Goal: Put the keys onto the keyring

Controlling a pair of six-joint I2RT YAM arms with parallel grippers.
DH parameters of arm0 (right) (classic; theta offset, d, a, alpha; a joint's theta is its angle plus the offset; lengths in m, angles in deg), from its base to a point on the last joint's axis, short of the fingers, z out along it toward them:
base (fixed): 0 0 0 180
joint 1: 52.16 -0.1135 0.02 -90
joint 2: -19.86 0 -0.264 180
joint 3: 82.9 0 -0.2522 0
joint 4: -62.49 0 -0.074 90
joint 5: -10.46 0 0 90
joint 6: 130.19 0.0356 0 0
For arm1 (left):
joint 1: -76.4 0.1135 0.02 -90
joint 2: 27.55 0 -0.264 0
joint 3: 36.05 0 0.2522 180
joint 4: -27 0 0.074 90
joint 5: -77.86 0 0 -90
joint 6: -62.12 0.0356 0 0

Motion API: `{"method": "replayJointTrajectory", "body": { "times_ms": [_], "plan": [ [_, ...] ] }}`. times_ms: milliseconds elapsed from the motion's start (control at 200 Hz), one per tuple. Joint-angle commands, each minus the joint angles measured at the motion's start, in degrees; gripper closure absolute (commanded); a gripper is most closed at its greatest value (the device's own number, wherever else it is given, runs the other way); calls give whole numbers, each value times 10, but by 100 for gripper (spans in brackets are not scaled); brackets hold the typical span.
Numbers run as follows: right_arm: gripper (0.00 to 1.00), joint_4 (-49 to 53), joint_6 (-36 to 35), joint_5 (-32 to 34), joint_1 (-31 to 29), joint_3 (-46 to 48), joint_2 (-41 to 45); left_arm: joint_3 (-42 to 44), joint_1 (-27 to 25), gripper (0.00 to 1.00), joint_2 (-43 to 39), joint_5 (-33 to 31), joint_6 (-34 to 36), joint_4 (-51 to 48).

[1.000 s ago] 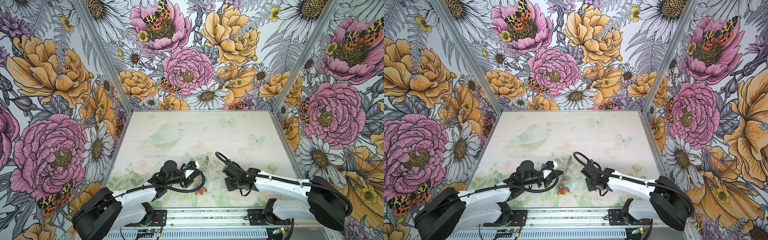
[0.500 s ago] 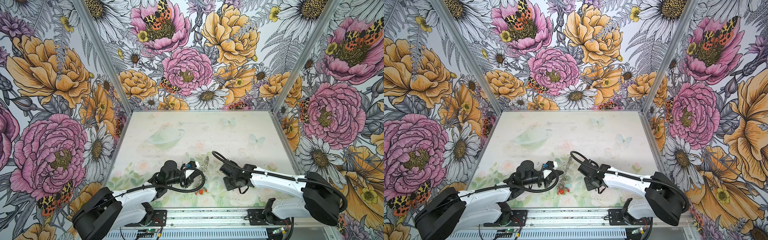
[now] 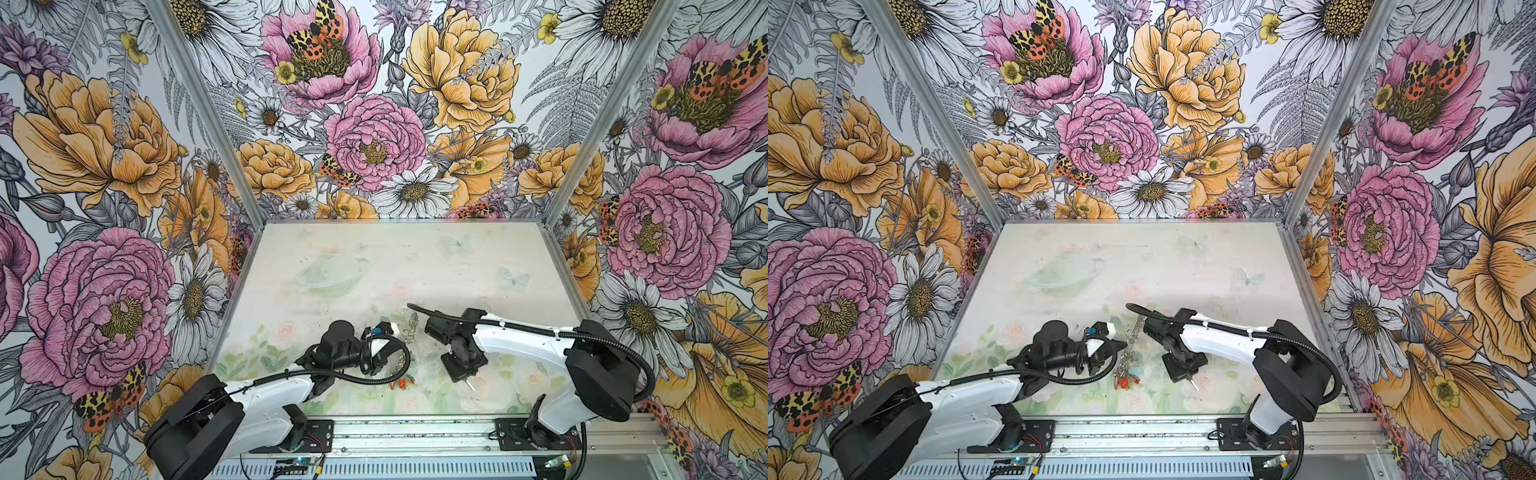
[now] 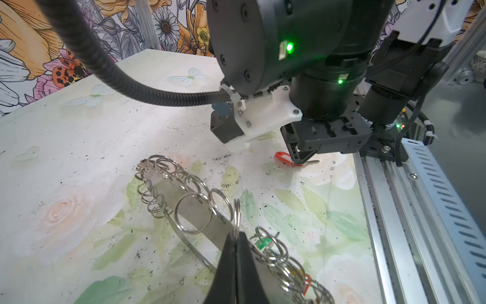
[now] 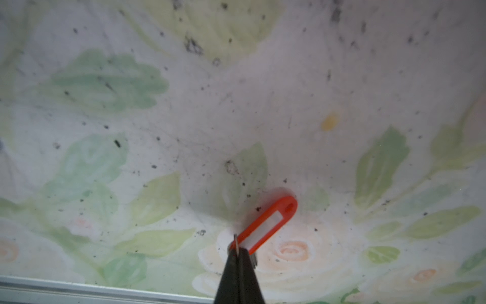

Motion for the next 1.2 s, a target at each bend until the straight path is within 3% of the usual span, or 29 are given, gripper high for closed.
{"method": "replayJointTrajectory", "body": {
  "times_ms": [0,345,445,676,961,1196],
  "plan": [
    [100,27,-39,-10,19,-23,-14,-17,-3,100,0,10,4,19],
    [100,27,-99,-11,55,-74,-88,-17,-3,100,1,10,5,19],
    [93,28,-108,-8,57,-81,-85,-16,-3,100,-1,10,5,19],
    [77,19,-92,15,57,-63,-17,-18,-4,100,4,10,7,19],
    [79,-102,-26,27,26,52,121,-19,-4,100,5,10,6,19],
    [81,-178,8,31,7,121,159,-20,-4,100,7,12,6,20]
  ]
}}
